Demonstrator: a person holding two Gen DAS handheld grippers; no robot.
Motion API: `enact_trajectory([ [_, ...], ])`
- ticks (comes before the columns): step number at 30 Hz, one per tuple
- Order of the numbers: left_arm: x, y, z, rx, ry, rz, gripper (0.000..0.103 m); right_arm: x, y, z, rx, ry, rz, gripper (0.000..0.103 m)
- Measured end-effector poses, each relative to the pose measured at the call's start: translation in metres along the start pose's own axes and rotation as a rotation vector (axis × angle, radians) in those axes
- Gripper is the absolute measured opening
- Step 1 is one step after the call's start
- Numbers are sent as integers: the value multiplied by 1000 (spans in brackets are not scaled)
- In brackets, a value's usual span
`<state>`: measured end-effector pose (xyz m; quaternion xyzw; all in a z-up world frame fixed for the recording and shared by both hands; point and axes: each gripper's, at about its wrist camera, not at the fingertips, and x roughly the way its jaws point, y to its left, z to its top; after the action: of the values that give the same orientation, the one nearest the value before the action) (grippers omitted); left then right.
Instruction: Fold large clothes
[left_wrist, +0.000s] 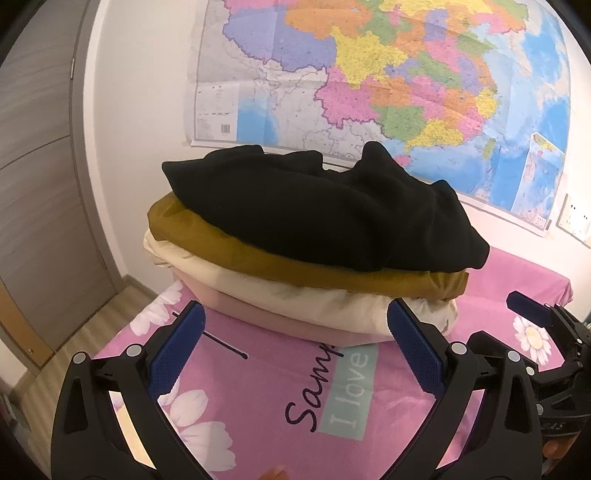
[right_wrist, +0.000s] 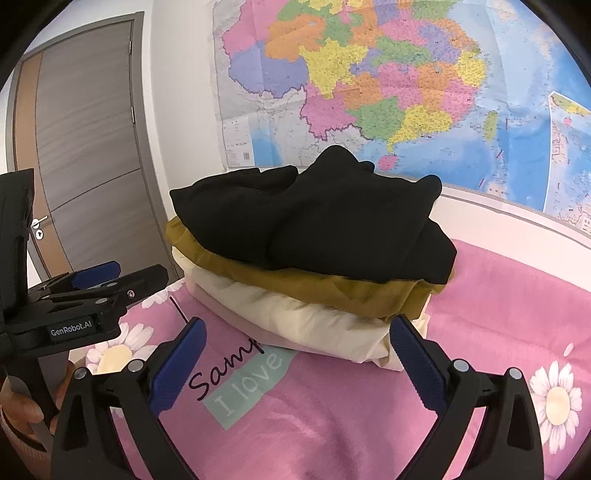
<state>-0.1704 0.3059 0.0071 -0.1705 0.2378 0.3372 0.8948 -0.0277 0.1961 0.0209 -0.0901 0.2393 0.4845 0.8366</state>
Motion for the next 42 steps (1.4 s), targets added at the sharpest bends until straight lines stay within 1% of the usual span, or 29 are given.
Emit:
enact_trajectory([
  [4,-2,-1,-2,0,3,0,97,-3,2,0,-7,-1,4,97],
  [7,-5,-5,-3,17,-6,13,97,-5,4,-1,-6,-3,6,97],
  [22,-15,-5,-5,7,-17,2,97,-9,7,-3,1,-10,7,97],
  [42,-26,-6,-9,20,-25,2,97,-15,11,-6,7,-16,5,97],
])
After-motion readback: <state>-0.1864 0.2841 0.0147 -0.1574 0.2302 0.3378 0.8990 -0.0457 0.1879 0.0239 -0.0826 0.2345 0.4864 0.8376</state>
